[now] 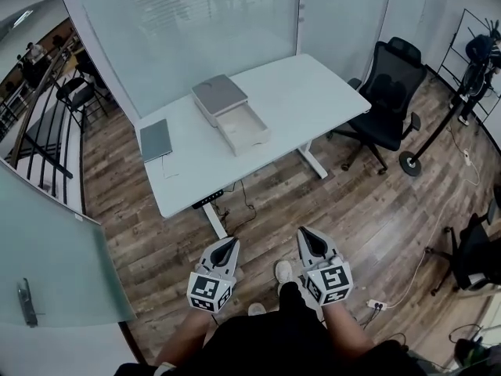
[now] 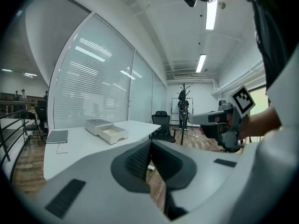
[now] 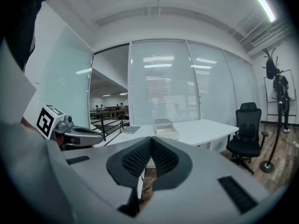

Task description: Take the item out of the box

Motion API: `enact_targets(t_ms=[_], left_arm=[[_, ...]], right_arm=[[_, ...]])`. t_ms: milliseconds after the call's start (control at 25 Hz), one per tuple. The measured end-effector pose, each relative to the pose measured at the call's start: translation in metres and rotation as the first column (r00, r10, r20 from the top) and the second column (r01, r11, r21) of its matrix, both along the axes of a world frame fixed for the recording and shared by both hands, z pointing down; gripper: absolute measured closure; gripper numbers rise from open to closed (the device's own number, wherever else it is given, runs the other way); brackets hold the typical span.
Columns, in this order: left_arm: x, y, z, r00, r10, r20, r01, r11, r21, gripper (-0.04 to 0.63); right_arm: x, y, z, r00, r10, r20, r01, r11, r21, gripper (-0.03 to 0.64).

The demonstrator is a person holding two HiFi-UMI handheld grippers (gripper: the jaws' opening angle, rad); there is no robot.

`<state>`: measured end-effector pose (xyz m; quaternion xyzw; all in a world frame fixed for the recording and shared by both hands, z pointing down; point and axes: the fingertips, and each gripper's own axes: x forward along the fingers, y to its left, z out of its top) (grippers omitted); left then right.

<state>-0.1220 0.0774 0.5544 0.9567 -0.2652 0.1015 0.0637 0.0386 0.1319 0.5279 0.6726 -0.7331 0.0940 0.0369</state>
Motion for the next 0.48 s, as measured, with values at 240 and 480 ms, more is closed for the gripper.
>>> enact_targets(t_ms=[240, 480], left_arm=[[0.02, -0.044, -0.007, 0.998, -0.07, -0.003, 0.07, 0.997, 0.008, 0.584], [0.046, -0.084, -0.013, 0.99, -0.139, -0.001, 0.139, 0.99, 0.017, 0.583]], right_arm=[[0.027, -0.056, -0.003, 0.998, -0.064, -0.004, 0.064, 0.998, -0.001, 0.611], [0.042, -0.108, -0.002, 0.987, -0.163, 0.002, 0.163, 0.987, 0.005, 0.611]])
